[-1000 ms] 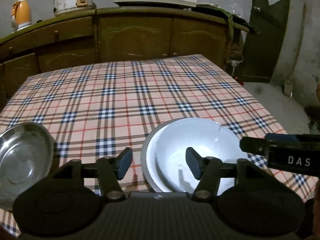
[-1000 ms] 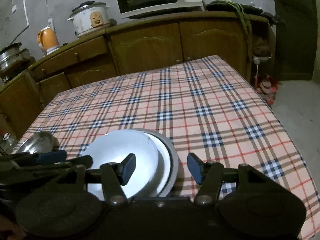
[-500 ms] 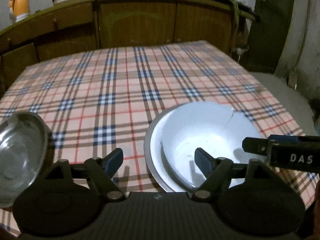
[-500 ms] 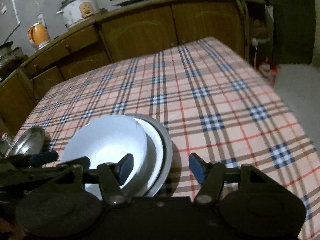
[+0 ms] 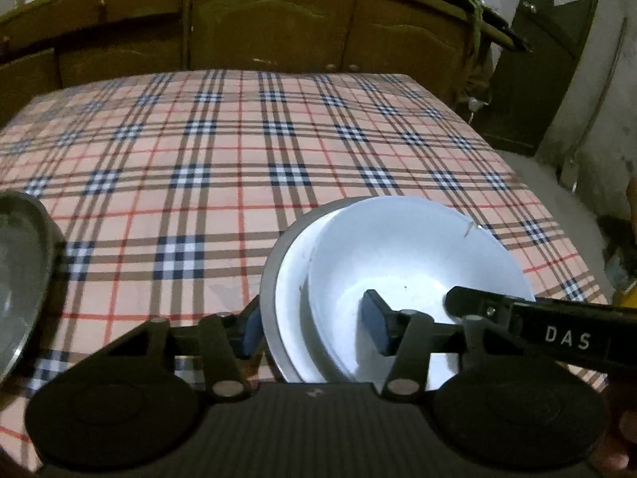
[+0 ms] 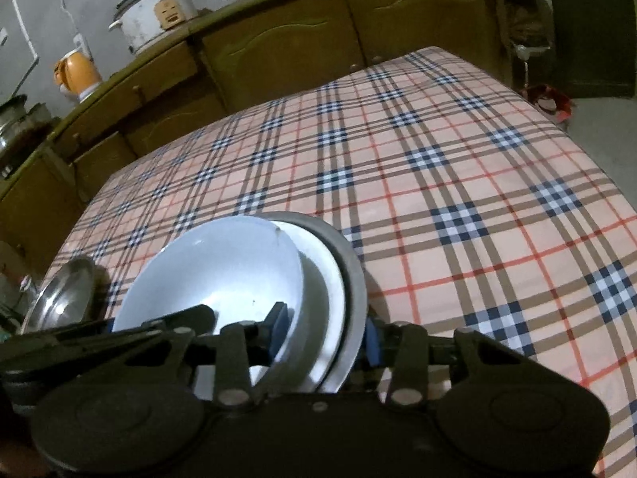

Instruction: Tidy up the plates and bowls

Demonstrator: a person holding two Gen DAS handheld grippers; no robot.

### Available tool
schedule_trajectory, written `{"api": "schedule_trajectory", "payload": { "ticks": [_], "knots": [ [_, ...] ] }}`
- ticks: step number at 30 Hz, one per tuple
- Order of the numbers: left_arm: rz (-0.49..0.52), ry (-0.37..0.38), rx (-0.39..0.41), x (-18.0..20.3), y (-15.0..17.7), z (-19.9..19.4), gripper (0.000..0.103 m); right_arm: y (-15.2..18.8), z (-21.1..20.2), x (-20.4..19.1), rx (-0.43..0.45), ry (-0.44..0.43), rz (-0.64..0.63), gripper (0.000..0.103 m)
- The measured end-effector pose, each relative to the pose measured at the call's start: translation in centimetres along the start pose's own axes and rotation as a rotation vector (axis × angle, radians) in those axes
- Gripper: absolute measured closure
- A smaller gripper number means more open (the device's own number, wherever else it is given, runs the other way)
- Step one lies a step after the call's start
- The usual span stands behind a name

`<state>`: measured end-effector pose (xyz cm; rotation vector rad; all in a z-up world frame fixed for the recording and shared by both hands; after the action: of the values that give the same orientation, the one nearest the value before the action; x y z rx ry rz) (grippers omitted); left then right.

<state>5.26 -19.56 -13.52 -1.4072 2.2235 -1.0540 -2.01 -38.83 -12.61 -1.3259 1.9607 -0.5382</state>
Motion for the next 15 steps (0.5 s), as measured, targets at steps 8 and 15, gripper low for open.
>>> {"api": "schedule_trajectory", "payload": {
  "ticks": [8,15],
  "knots": [
    [0.005,-0.039,0.072,-0.4,-1.6,-3.5,0.05,-1.6,-2.2,-2.4,0.053,-0.04,-0.03,0.054],
    [-0.012,-0.09,0.125,-1.8,-2.5,-6.9,0.05,-2.8,-3.6,-5.9,0.082,-0.091,-0.075,0.054]
  ]
}}
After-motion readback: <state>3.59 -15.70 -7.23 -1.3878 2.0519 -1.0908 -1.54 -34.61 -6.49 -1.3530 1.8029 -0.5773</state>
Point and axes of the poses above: each gripper's, at about its wrist camera, not at the fingertips, and z roughly the way its jaws point, x to its right, y to its underside, the point moved 3 cm from there along z, roughly the way its jaws point, and after that the axes turned 3 degrees about x, right-handed, at the moved point
